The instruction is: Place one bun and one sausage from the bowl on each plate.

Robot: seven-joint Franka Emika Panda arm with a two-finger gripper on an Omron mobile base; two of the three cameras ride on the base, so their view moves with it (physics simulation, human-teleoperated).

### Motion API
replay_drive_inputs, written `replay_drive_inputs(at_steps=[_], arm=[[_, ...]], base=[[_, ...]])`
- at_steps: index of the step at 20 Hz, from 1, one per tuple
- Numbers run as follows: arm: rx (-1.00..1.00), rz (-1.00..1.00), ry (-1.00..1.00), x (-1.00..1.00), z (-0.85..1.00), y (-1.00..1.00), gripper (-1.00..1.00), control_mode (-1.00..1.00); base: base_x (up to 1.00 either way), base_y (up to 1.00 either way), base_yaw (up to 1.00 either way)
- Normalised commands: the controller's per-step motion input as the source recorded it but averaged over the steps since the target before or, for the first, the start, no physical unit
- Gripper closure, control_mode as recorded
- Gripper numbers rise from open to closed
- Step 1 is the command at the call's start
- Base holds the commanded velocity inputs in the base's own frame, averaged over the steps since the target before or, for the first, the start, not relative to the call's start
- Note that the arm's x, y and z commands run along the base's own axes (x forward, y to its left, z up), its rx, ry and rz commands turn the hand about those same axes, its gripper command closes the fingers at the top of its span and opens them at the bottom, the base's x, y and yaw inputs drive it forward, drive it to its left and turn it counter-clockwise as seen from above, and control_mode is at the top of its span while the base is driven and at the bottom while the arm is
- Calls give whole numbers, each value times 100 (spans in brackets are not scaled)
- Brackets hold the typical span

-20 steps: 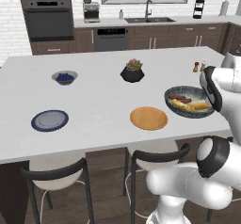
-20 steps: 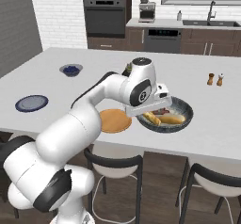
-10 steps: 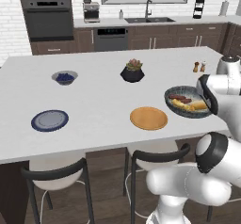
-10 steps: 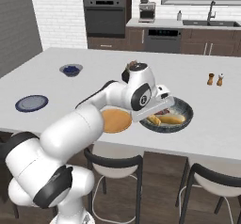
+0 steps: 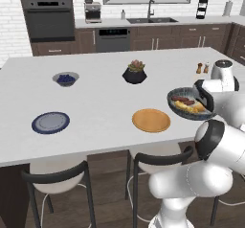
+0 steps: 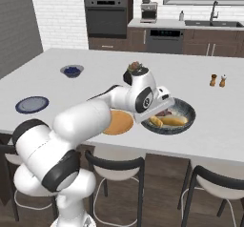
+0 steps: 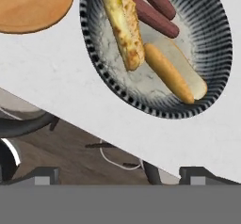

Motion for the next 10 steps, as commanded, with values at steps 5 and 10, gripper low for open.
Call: replay_drive_inputs(at_steps=[5,10], arm=[[0,4,0,39,-17,0,-100,-100],[0,5,0,32,-16,-5,-100,-100]], base=[[0,0,0],[0,0,0]])
